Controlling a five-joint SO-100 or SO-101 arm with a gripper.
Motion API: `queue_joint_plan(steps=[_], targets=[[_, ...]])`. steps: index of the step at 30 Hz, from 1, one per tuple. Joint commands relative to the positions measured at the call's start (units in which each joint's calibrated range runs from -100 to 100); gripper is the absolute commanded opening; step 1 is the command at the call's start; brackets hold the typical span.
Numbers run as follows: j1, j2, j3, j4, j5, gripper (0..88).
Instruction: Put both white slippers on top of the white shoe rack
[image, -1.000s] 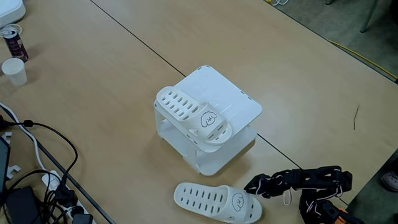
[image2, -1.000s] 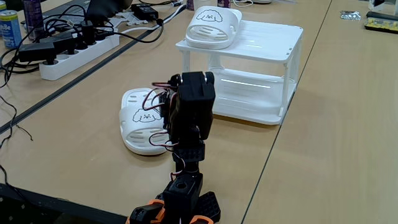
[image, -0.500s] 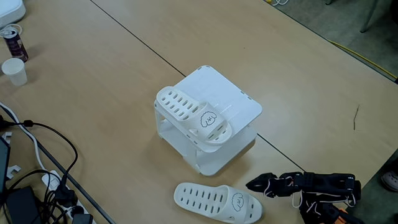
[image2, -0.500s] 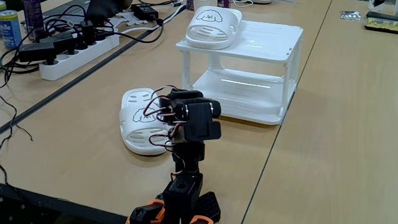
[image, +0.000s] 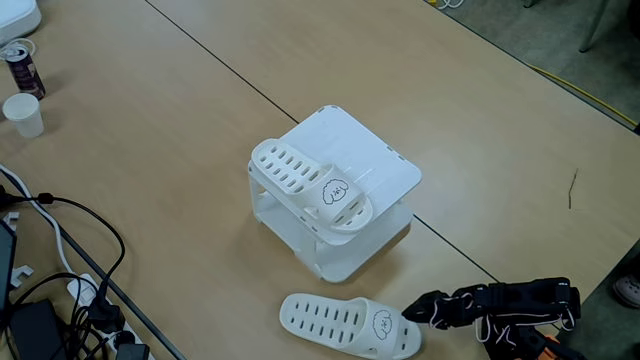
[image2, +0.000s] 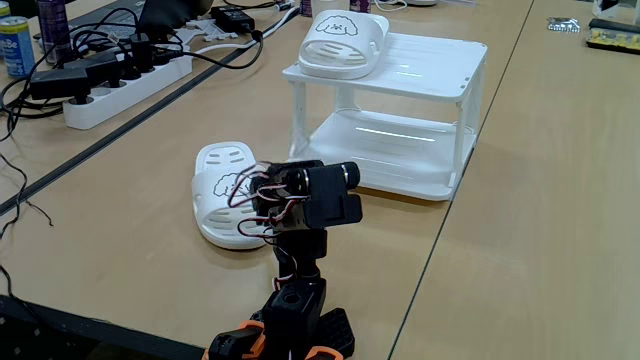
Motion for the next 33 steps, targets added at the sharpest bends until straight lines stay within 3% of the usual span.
queue_joint_plan(steps=[1, 10, 17, 33], targets=[[0.2, -0.5, 1.7, -11.3, 0.4, 0.6], [-0.3, 6.4, 1.4, -25.1, 0.4, 0.6], [-4.5, 12.3, 1.4, -25.1, 0.4, 0.6], [-4.4, 16.3, 1.3, -24.5, 0.4, 0.6]])
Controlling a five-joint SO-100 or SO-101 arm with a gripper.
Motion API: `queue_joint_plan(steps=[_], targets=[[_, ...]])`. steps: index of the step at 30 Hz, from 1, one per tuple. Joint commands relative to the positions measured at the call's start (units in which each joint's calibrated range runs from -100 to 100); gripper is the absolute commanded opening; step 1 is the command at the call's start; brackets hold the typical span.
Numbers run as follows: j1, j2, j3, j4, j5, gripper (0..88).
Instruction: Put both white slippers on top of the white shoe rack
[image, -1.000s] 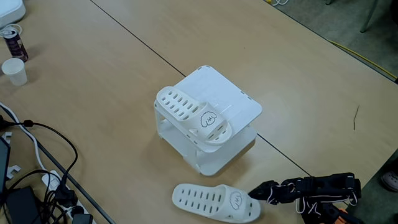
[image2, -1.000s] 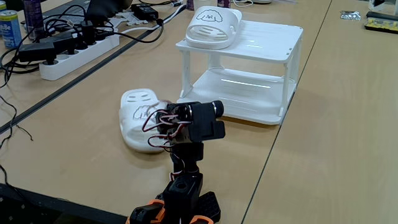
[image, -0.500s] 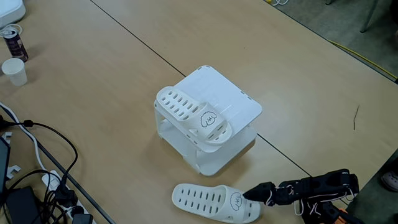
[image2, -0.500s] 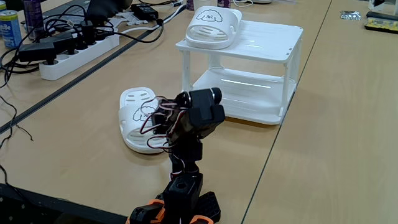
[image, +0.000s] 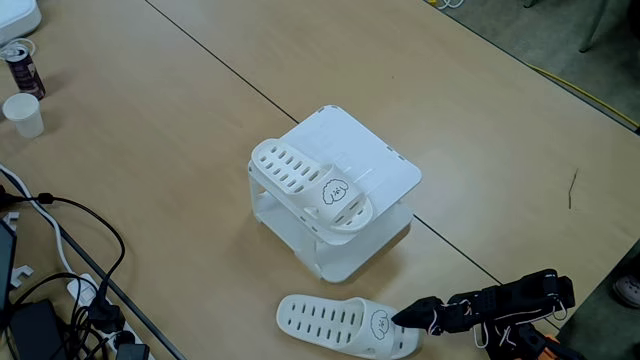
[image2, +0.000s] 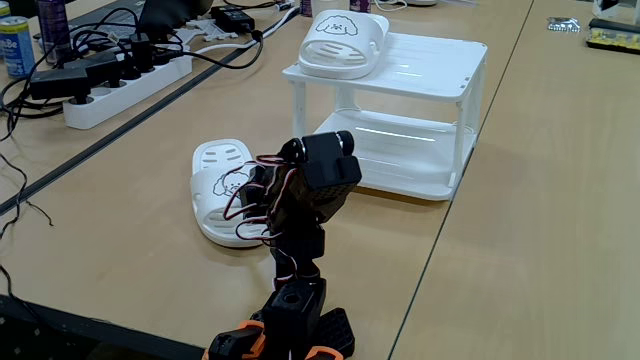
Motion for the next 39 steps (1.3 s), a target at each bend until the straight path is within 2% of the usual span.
queue_joint_plan(steps=[1, 15, 20, 25, 27, 39], targets=[[0.1, 2.2, 0.4, 0.7, 0.4, 0.6], [-0.9, 2.4, 0.4, 5.0, 0.4, 0.6], [-5.8, -1.8, 0.4, 4.8, 0.4, 1.0], [-6.7, -3.4, 0.4, 4.8, 0.4, 15.4], [-7.0, -3.6, 0.2, 4.8, 0.4, 18.5], [-3.6, -7.3, -3.5, 4.7, 0.4, 19.2]])
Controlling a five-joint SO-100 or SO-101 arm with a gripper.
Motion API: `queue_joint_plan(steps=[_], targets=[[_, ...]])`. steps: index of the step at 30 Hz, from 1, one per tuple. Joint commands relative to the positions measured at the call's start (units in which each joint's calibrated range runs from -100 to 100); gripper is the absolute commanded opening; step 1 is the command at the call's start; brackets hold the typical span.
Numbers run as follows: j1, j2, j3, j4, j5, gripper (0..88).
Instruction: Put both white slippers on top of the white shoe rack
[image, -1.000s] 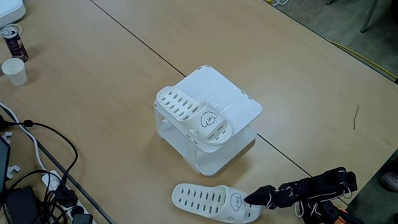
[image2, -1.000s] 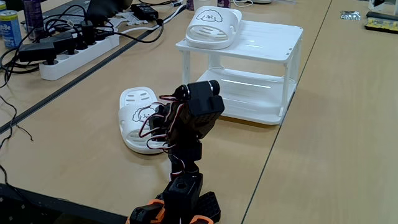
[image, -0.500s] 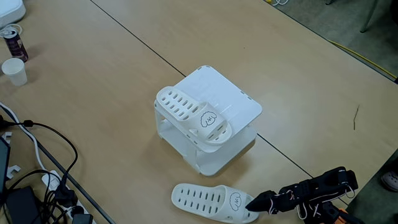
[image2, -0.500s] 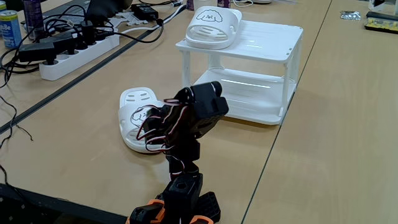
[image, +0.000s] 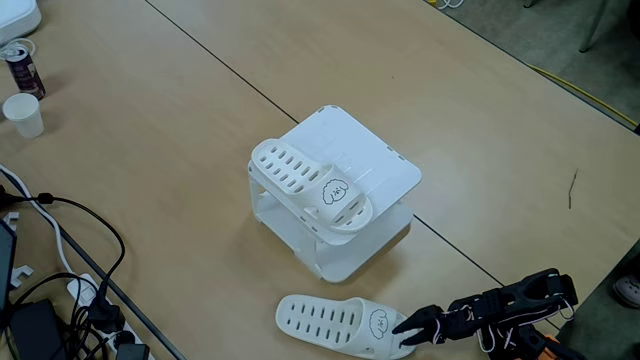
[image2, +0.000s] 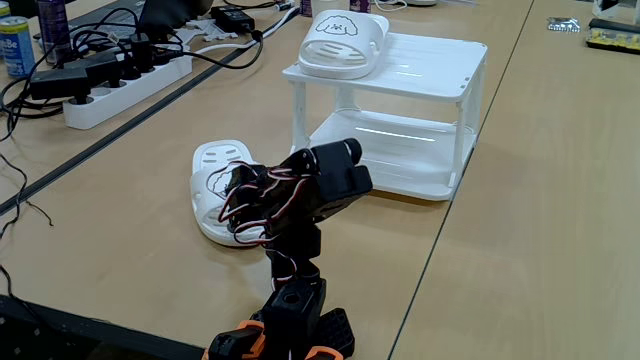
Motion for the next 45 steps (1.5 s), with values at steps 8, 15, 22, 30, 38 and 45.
queue_joint_plan(steps=[8, 15, 22, 30, 38, 45], targets=[[4.3, -0.9, -7.0, 0.1, 0.4, 24.3], [4.4, 1.0, -7.3, 0.1, 0.4, 24.5], [4.4, 10.3, -11.0, -6.1, 0.4, 24.5], [4.1, 17.9, -15.7, -11.3, 0.4, 24.5], [4.0, 23.8, -16.3, -18.2, 0.4, 24.5], [4.4, 23.5, -16.4, -18.2, 0.4, 24.0]])
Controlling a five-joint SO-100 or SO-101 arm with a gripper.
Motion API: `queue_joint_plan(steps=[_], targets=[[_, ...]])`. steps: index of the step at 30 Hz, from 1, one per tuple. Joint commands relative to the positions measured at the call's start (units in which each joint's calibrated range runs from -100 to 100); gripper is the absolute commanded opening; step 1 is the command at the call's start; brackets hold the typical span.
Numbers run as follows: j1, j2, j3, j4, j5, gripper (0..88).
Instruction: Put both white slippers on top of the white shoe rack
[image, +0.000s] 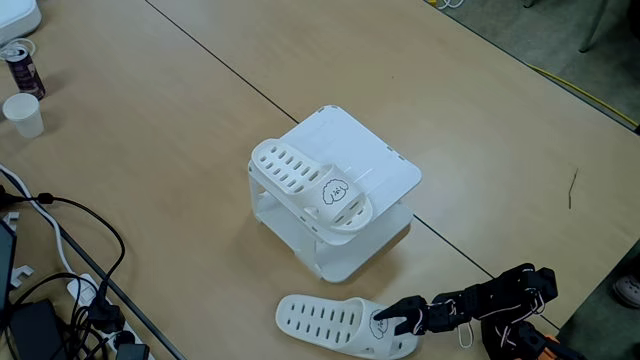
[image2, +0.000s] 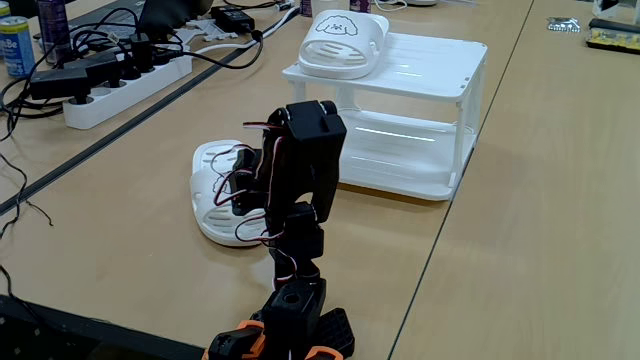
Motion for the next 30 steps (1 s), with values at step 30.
queue_joint_plan(steps=[30], targets=[[-7.7, -20.5, -4.1, -0.4, 0.4, 0.8]])
